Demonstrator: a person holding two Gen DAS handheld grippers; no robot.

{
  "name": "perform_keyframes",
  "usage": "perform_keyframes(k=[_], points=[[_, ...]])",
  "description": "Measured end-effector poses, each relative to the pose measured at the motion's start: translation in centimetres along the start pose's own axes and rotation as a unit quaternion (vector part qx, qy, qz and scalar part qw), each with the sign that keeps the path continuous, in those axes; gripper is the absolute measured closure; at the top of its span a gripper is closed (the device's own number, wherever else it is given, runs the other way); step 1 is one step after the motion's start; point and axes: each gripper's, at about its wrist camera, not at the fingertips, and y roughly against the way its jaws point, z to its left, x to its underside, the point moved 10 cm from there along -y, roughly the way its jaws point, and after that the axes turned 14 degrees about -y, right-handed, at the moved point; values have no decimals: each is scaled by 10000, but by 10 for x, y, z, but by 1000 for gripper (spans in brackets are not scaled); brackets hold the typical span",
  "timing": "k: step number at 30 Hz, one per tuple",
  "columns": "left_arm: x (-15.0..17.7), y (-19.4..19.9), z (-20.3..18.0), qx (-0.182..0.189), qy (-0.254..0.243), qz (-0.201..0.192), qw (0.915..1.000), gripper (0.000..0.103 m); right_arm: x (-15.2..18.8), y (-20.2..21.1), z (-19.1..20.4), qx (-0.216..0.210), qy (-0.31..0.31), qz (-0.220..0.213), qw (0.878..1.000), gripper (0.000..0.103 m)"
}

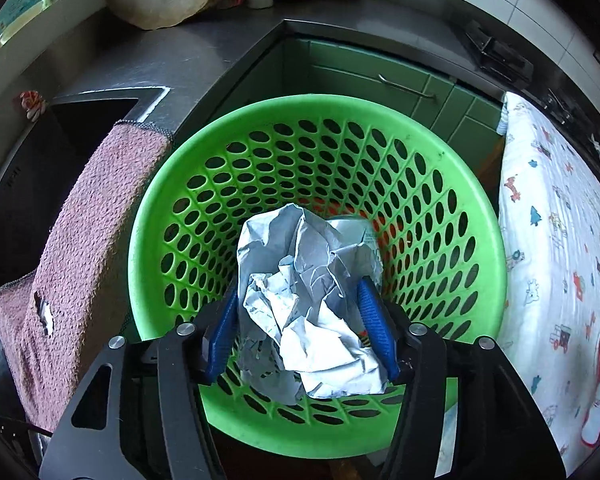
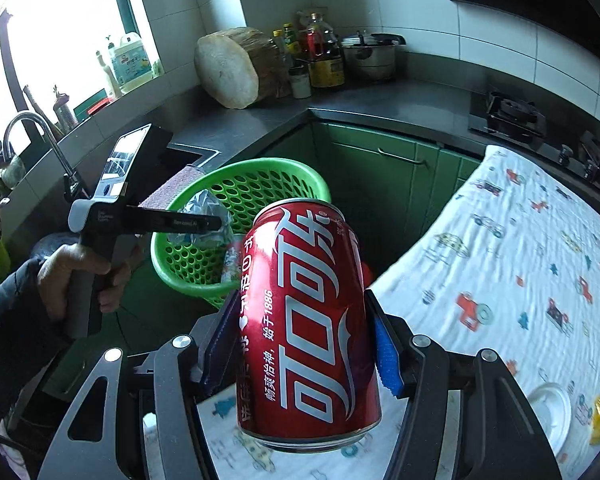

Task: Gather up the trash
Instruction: 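Carry the foil and Coca-Cola can over the green basket and open both grippers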

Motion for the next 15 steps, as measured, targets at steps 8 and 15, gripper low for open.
perform_keyframes(k=[8, 15], points=[[13, 23, 29, 71, 316, -270, 9991, 32, -26, -60, 50, -274, 253, 66, 9993, 45], [21, 54, 55, 9, 550, -568, 9969, 29, -42, -112, 85, -388, 476, 183, 9979, 45]])
